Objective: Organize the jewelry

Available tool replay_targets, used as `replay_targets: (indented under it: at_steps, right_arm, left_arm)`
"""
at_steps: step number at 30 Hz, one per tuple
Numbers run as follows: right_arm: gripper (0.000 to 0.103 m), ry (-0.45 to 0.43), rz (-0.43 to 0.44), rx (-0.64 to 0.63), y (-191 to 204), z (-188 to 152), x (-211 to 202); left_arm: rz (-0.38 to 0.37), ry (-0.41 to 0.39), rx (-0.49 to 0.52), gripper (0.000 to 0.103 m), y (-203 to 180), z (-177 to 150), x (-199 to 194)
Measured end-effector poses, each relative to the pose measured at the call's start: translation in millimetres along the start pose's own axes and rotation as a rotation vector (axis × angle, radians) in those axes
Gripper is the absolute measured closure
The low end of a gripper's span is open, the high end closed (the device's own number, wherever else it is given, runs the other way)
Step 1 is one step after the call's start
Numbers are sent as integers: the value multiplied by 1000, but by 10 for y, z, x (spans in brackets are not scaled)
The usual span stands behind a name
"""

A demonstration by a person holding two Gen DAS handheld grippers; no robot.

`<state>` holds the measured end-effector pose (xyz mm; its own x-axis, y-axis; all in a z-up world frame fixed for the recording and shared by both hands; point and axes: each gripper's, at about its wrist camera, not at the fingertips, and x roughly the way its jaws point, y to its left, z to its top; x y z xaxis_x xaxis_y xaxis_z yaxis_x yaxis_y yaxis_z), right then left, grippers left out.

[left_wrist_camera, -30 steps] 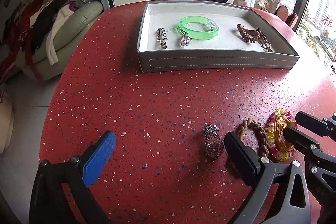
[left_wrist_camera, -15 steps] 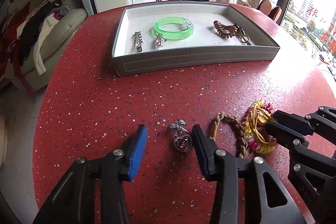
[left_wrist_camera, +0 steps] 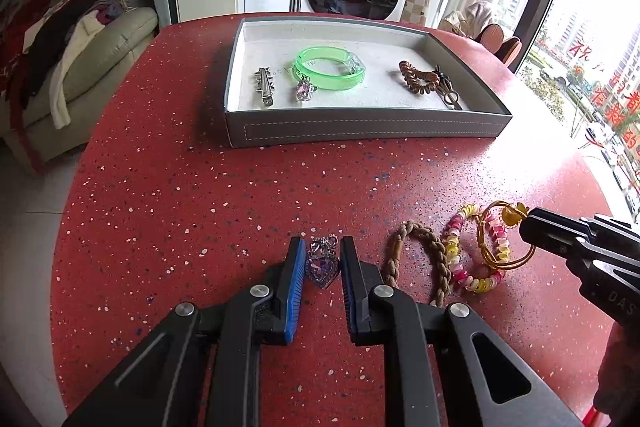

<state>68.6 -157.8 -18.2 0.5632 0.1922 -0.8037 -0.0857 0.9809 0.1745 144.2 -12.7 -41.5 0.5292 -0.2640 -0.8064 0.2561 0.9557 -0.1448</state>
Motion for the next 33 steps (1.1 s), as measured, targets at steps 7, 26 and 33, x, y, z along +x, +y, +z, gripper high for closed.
replay_targets:
  at_steps: [7,26,33]
  right_arm:
    - [89,-24,22,26,-34,56,-78]
    - [89,-35,54,59,-93,-35,-125]
    - [89,-34,57,70,-130,-60,-122]
  left_arm:
    - [-14,-18,-8,76,101,13,-129]
    - [55,28,-124,59,375,-109,-76]
    - [136,-8,-122,0,355,-167,-98]
